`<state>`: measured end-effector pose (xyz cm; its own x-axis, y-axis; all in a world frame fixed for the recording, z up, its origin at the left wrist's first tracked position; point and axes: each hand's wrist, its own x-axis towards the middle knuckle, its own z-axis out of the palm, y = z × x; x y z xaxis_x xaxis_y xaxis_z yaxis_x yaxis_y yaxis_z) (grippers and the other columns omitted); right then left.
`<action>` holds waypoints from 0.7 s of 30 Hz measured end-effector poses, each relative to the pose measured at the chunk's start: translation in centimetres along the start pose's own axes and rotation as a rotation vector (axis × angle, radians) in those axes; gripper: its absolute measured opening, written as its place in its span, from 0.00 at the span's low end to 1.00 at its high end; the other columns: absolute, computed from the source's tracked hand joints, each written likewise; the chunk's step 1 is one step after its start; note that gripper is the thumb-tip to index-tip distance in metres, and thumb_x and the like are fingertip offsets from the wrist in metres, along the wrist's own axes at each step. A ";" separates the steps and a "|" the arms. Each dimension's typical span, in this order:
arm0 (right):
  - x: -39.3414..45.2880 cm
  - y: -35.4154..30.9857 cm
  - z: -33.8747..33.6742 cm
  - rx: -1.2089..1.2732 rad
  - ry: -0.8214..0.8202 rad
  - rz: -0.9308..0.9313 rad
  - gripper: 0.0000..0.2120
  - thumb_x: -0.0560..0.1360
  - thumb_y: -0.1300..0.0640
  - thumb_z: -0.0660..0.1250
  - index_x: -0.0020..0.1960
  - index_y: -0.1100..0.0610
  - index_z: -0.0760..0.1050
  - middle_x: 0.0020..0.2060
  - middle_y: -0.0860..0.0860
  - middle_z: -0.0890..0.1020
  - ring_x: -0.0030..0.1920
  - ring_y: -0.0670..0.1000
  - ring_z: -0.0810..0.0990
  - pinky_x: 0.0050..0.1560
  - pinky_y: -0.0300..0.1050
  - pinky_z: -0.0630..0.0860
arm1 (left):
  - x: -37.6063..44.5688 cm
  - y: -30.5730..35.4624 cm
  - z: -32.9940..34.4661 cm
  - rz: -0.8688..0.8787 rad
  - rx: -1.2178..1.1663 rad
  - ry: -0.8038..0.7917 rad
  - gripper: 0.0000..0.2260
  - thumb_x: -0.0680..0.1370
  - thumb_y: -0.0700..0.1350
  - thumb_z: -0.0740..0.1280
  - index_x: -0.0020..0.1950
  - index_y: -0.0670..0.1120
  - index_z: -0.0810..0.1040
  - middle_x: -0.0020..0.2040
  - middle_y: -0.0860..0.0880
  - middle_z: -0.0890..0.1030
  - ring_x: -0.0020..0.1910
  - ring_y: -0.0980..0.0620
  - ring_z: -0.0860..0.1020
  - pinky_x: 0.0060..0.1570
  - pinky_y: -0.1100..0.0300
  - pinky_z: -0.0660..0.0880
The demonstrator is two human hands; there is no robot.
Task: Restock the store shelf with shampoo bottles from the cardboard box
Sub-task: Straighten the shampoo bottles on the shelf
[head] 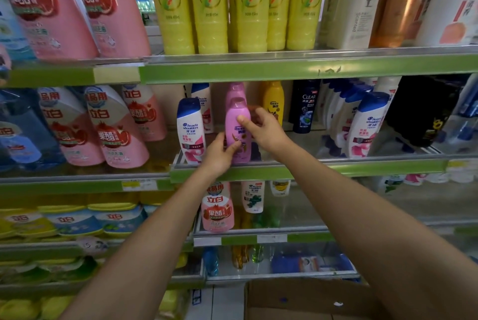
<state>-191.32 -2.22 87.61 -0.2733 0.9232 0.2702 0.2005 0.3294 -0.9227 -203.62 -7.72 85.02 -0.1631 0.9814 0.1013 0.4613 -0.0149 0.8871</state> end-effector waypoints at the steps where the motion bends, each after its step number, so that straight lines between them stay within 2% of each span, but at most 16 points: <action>1: 0.0 -0.1 0.0 -0.002 0.004 0.003 0.12 0.77 0.49 0.67 0.58 0.51 0.72 0.54 0.52 0.81 0.55 0.52 0.81 0.56 0.57 0.79 | -0.1 0.1 0.0 0.002 0.004 0.000 0.17 0.80 0.49 0.61 0.67 0.46 0.68 0.63 0.45 0.77 0.62 0.46 0.75 0.60 0.49 0.74; 6: -0.3 -0.1 0.3 0.018 0.015 0.010 0.12 0.77 0.48 0.66 0.58 0.51 0.72 0.54 0.52 0.81 0.56 0.52 0.80 0.57 0.57 0.79 | -0.3 0.1 0.1 0.002 -0.008 0.004 0.16 0.80 0.50 0.60 0.66 0.46 0.68 0.63 0.45 0.77 0.62 0.47 0.75 0.58 0.53 0.74; 10: -0.5 0.3 0.1 0.081 -0.011 0.033 0.23 0.75 0.44 0.68 0.66 0.49 0.69 0.58 0.52 0.80 0.59 0.52 0.79 0.58 0.56 0.78 | -0.7 0.0 0.0 -0.003 -0.039 -0.004 0.22 0.79 0.51 0.62 0.71 0.46 0.65 0.66 0.46 0.75 0.65 0.46 0.73 0.63 0.47 0.72; 12: -0.8 0.1 -0.5 0.141 -0.020 0.055 0.27 0.74 0.44 0.69 0.70 0.49 0.66 0.58 0.50 0.79 0.56 0.48 0.80 0.53 0.46 0.81 | -1.0 -0.3 0.1 -0.024 -0.066 0.019 0.28 0.78 0.53 0.64 0.75 0.46 0.60 0.69 0.47 0.72 0.68 0.47 0.71 0.66 0.45 0.69; 14: -1.0 0.0 -1.5 0.142 -0.022 0.068 0.26 0.77 0.47 0.67 0.71 0.52 0.64 0.56 0.47 0.78 0.52 0.41 0.79 0.45 0.34 0.78 | -1.3 -0.4 0.2 -0.046 -0.096 0.075 0.32 0.77 0.53 0.66 0.76 0.45 0.57 0.71 0.46 0.70 0.70 0.47 0.69 0.67 0.46 0.68; 15: -1.1 0.1 -2.1 0.128 -0.012 0.071 0.25 0.78 0.47 0.65 0.71 0.53 0.64 0.56 0.47 0.77 0.53 0.41 0.78 0.47 0.34 0.77 | -1.5 -0.4 0.3 -0.047 -0.111 0.105 0.32 0.76 0.53 0.66 0.76 0.45 0.57 0.71 0.46 0.69 0.70 0.47 0.68 0.67 0.48 0.68; 18: -1.1 0.6 -4.0 0.077 0.051 0.102 0.26 0.77 0.44 0.65 0.71 0.54 0.66 0.59 0.49 0.76 0.60 0.49 0.75 0.62 0.49 0.75 | -2.7 0.0 1.0 -0.015 -0.164 0.203 0.29 0.77 0.50 0.66 0.75 0.44 0.60 0.71 0.47 0.70 0.69 0.49 0.70 0.64 0.54 0.70; 21: -1.0 1.4 -5.5 0.089 0.088 0.148 0.21 0.77 0.43 0.65 0.66 0.52 0.69 0.56 0.49 0.77 0.60 0.52 0.77 0.62 0.54 0.75 | -4.1 0.9 2.0 0.019 -0.207 0.294 0.22 0.78 0.48 0.66 0.70 0.44 0.66 0.65 0.49 0.74 0.62 0.53 0.73 0.54 0.62 0.72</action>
<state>-185.58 -1.56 87.62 -0.1627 0.9753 0.1495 0.1476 0.1739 -0.9736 -200.75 -11.34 84.49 -0.4139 0.8842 0.2167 0.2851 -0.1002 0.9533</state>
